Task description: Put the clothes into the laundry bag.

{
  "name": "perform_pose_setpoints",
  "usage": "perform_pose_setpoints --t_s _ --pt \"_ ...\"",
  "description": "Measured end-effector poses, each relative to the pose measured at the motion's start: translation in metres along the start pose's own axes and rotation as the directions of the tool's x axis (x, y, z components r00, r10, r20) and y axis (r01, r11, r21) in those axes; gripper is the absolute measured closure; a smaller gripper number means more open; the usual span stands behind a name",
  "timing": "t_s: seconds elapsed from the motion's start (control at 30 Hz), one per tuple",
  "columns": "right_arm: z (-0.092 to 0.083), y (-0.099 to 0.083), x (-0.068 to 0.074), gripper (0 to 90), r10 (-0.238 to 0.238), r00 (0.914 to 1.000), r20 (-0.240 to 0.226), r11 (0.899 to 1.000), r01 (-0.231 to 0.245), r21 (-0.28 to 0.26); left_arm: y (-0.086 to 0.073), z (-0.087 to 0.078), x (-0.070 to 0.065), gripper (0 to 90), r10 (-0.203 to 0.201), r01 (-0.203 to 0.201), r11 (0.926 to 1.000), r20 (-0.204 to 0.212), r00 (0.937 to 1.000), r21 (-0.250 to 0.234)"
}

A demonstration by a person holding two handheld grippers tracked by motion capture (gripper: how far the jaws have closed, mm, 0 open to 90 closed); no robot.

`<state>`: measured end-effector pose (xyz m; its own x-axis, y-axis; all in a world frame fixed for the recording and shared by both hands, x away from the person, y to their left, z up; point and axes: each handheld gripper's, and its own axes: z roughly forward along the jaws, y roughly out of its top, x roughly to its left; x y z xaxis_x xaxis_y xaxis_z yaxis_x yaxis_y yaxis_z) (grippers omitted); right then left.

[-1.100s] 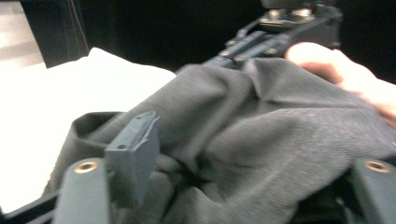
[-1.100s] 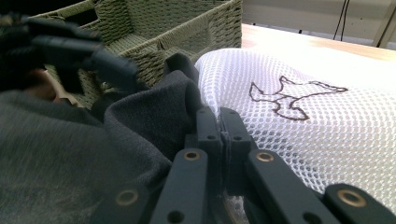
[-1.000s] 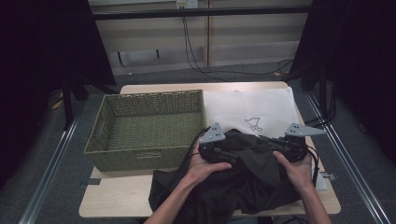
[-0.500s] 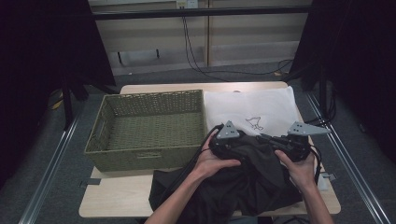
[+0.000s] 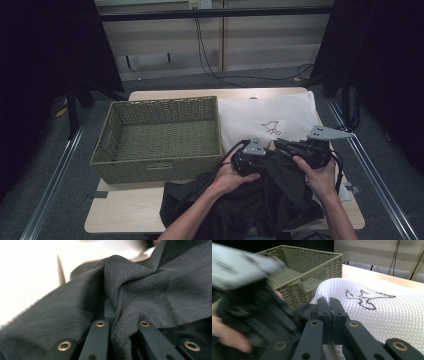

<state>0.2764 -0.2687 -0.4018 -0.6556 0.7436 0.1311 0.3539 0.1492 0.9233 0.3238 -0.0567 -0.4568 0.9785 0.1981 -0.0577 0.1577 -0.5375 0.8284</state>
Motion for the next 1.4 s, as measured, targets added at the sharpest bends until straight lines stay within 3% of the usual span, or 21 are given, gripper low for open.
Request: perform_pose_setpoints --t_s 0.03,0.13,0.33,0.5,0.57,0.67,0.8,0.87,1.0,1.07,1.13,1.23,1.33,1.4 --pt "-0.001 0.002 0.002 88.9 -0.004 1.0000 -0.002 1.000 0.004 0.004 -0.004 0.006 0.002 85.6 0.004 -0.003 0.9997 -0.033 0.9994 0.023" --pt "-0.005 0.009 0.008 88.8 -0.018 0.9998 -0.011 1.000 0.018 0.004 -0.007 0.007 0.007 85.7 -0.047 0.047 0.9989 -0.052 0.9976 0.006" --pt "-0.014 0.004 0.025 88.8 -0.040 0.9989 -0.026 0.998 0.041 0.057 -0.008 0.008 0.007 85.6 -0.070 0.071 0.9975 -0.111 0.9913 0.003" --pt "-0.020 -0.023 0.034 88.8 -0.017 0.9992 -0.036 0.994 0.021 0.108 -0.014 0.008 0.008 85.0 -0.096 0.094 0.9953 -0.104 0.9900 -0.026" --pt "-0.020 -0.033 0.035 88.9 -0.003 0.9993 -0.037 0.993 0.007 0.118 -0.014 0.008 0.008 84.1 -0.086 0.083 0.9961 -0.099 0.9914 -0.032" --pt "-0.018 -0.046 0.032 88.9 0.022 0.9989 -0.042 0.991 -0.016 0.131 -0.016 0.006 0.010 81.2 -0.102 0.099 0.9943 -0.071 0.9923 -0.040" --pt "-0.016 -0.059 0.028 89.1 0.044 0.9980 -0.045 0.989 -0.037 0.140 -0.018 0.003 0.006 70.6 -0.086 0.084 0.9944 -0.042 0.9954 -0.065" --pt "-0.016 -0.062 0.025 89.2 0.048 0.9979 -0.043 0.990 -0.042 0.137 -0.019 -0.003 0.004 64.8 -0.106 0.104 0.9914 -0.011 0.9943 -0.079" --pt "-0.016 -0.068 0.018 89.2 0.065 0.9973 -0.036 0.988 -0.059 0.142 -0.021 -0.018 -0.007 56.4 -0.072 0.069 0.9925 -0.023 0.9972 -0.101" --pt "-0.015 -0.069 0.015 89.2 0.068 0.9973 -0.030 0.987 -0.063 0.148 -0.021 -0.026 -0.011 52.3 -0.060 0.060 0.9903 0.003 0.9982 -0.125" --pt "-0.014 -0.070 0.013 89.2 0.072 0.9971 -0.025 0.987 -0.067 0.147 -0.020 -0.036 -0.020 47.0 -0.045 0.041 0.9883 -0.023 0.9987 -0.147" --pt "-0.012 -0.070 0.012 89.3 0.074 0.9970 -0.022 0.986 -0.070 0.151 -0.017 -0.046 -0.031 41.3 -0.010 0.006 0.9875 -0.023 0.9997 -0.157" --pt "-0.011 -0.070 0.010 89.3 0.079 0.9967 -0.018 0.986 -0.075 0.149 -0.015 -0.060 -0.039 39.3 0.039 -0.035 0.9826 0.017 0.9991 -0.182" --pt "-0.010 -0.069 0.009 89.3 0.076 0.9969 -0.018 0.986 -0.072 0.152 -0.016 -0.066 -0.043 36.8 0.058 -0.053 0.9860 0.027 0.9980 -0.158"
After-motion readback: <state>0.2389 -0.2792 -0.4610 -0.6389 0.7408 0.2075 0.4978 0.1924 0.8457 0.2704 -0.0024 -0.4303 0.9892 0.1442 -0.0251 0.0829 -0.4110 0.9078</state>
